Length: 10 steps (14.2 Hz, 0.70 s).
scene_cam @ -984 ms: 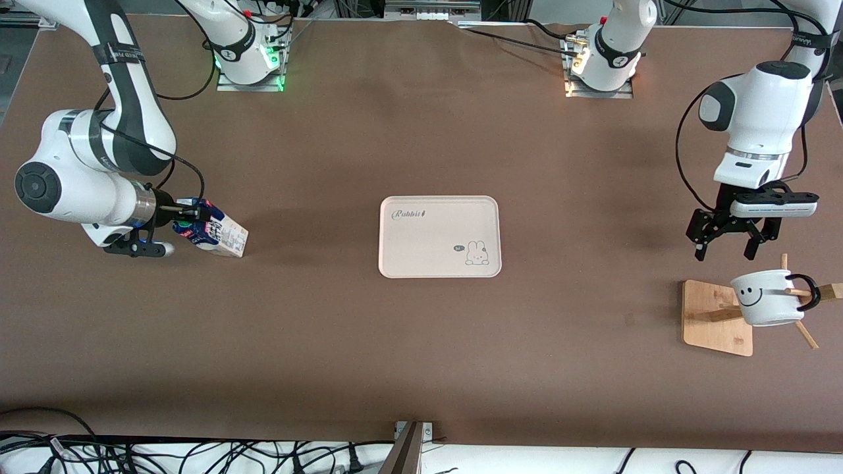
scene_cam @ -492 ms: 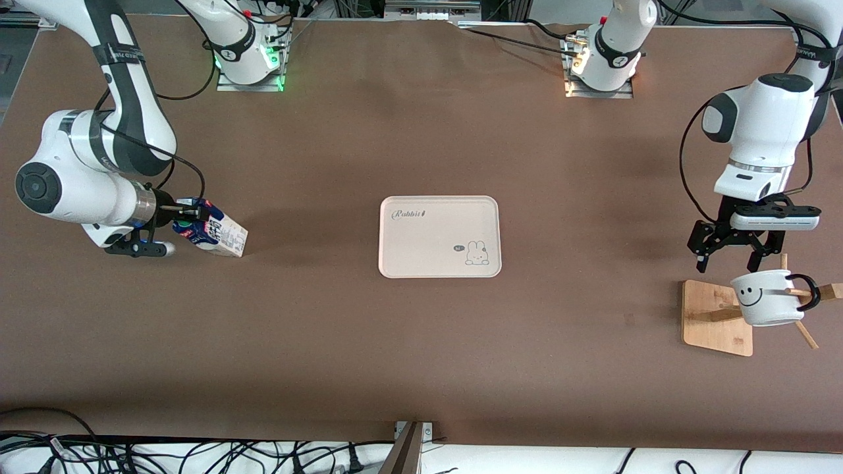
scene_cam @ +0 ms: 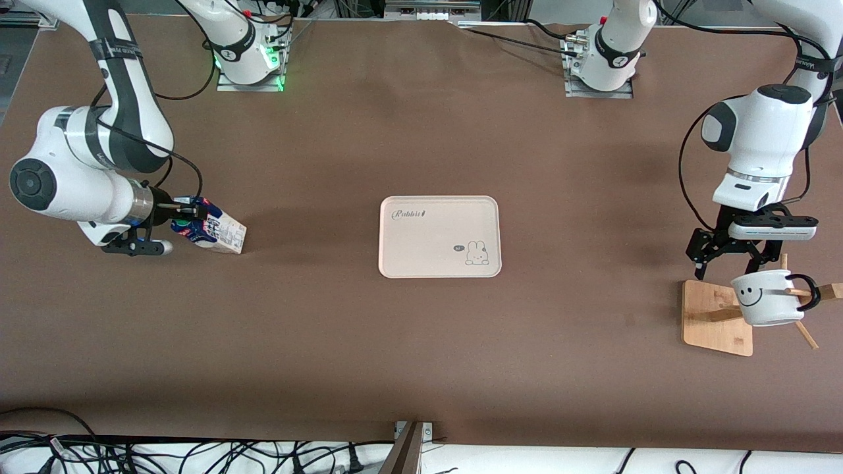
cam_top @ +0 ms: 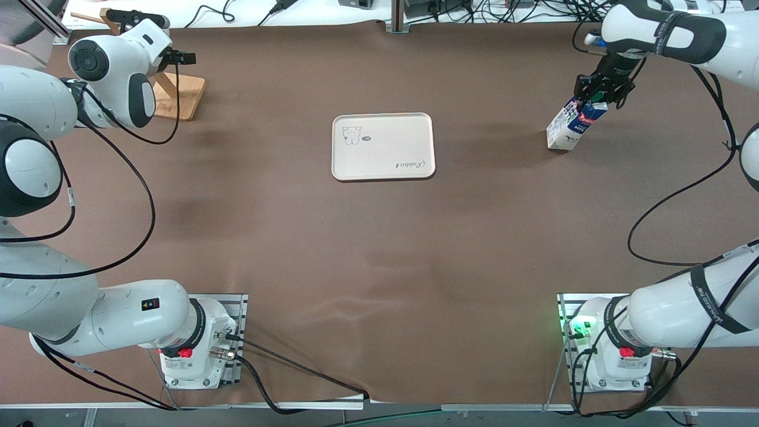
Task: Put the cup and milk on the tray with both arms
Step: 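Carry the carton toward the tray while the left gripper grasps the mug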
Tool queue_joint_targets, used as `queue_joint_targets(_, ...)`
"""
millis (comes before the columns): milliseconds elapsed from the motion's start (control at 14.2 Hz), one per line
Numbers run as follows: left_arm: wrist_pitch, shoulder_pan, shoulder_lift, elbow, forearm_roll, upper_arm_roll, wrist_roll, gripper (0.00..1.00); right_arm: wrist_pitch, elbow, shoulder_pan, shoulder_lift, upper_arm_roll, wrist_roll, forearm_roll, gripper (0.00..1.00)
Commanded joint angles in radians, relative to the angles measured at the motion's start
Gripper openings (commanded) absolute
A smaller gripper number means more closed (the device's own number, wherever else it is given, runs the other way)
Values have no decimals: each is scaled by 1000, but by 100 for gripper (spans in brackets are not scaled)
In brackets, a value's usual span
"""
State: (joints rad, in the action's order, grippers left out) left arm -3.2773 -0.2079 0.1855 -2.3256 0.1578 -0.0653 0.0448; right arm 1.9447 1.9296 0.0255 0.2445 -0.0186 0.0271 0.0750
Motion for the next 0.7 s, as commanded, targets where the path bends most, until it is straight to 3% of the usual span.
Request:
queue_joint_targets(0, -10, -8, 40, 44, 29, -2, 3, 100, -87, 6, -6, -120, 14, -16, 5, 50)
queue_joint_targets(281, -10, -2, 54, 58, 34, -2, 3, 97, -124, 6, -1, -218, 87, -12, 14, 50)
queue_joint_targets(633, -10, -7, 57, 57, 51, 2, 6, 44, -32, -15, 2, -215, 258, 167, 69, 50)
